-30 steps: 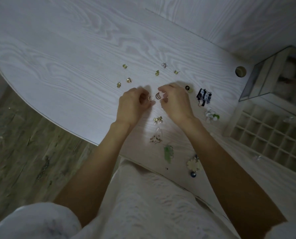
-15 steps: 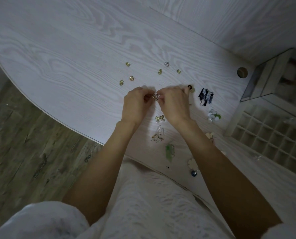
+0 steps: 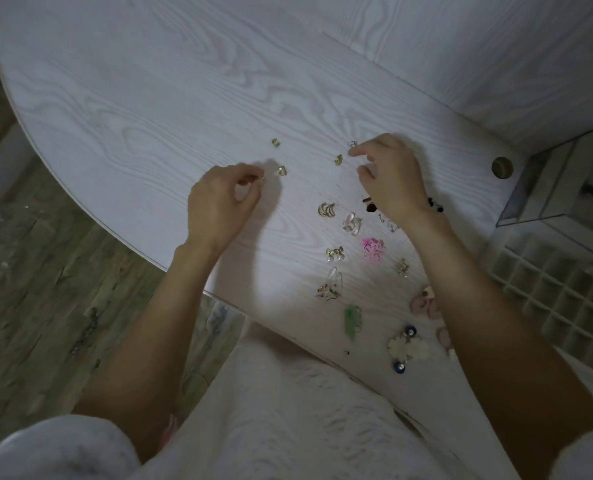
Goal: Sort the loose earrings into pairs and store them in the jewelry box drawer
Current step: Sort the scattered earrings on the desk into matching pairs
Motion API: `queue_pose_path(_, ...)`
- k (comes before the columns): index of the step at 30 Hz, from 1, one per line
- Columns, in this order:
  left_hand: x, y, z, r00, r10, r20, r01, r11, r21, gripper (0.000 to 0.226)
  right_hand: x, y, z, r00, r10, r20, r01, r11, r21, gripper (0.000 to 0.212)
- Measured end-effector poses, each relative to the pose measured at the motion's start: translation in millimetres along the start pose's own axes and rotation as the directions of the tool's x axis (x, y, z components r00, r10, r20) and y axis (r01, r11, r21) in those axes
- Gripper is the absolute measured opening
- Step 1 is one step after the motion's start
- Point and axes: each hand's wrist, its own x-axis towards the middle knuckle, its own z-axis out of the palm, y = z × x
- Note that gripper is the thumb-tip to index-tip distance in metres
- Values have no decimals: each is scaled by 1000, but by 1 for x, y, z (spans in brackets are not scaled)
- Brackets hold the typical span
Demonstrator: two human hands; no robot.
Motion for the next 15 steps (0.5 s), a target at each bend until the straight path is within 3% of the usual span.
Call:
queue_pose_path(6,22,-16,6,988,-45,149,33,996,83,31,38,8,3,998,37,54,-36,999,-26,32)
queue_pose_path(11,21,-11,14,986,-141,84,143,989,-19,20,47,5,16,999,39,35,-38,998,-44,11)
queue_pose_path(15,20,-10,16,977,-197,78,205,972,-111,17,46,-2,23,999,20,26,-19,1000,-18,12)
